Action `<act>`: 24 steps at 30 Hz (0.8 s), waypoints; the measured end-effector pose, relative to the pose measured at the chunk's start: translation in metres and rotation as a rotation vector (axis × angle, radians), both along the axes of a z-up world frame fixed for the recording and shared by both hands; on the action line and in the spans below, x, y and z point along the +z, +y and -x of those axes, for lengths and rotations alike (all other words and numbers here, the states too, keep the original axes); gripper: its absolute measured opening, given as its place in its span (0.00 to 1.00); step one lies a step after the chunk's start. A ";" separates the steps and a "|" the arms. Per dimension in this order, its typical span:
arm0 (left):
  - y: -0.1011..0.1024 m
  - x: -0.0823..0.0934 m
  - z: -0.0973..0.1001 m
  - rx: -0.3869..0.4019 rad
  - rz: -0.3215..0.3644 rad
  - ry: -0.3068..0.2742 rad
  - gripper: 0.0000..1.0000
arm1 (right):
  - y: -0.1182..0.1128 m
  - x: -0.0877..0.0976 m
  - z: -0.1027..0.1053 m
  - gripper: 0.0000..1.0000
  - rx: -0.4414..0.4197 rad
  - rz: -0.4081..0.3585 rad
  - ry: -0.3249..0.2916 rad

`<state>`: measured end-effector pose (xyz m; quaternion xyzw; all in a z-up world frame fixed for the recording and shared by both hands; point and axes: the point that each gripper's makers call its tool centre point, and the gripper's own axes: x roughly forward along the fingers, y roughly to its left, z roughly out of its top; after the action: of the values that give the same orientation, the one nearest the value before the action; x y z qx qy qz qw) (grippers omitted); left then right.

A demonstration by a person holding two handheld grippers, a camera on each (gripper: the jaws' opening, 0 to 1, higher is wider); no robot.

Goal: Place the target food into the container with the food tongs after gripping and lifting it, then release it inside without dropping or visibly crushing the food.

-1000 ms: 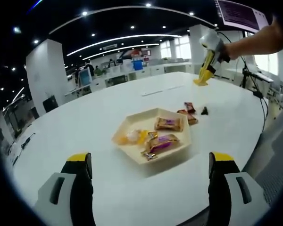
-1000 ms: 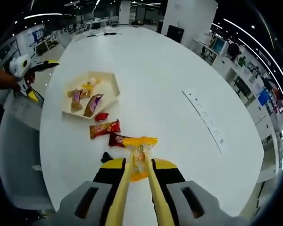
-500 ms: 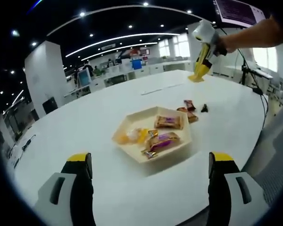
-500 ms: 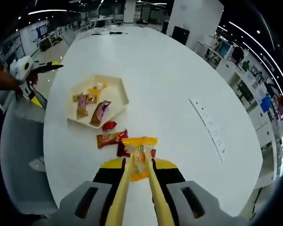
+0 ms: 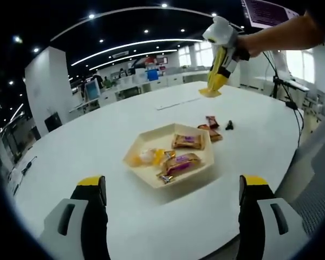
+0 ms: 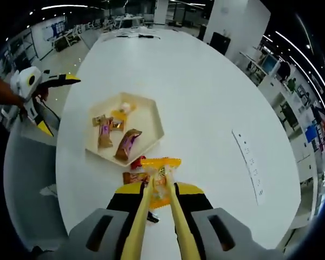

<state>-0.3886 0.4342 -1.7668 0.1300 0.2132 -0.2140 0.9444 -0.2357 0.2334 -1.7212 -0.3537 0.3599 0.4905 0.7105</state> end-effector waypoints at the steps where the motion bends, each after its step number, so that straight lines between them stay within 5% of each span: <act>1: -0.001 -0.001 0.000 -0.004 -0.001 0.003 0.98 | 0.005 0.003 0.000 0.20 0.007 0.001 -0.002; 24: -0.006 0.004 0.000 -0.027 0.032 -0.017 0.98 | 0.109 0.035 -0.009 0.20 0.097 -0.013 -0.009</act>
<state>-0.3890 0.4281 -1.7631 0.1198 0.1998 -0.2291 0.9451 -0.2270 0.3426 -1.6864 -0.3682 0.3359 0.5252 0.6897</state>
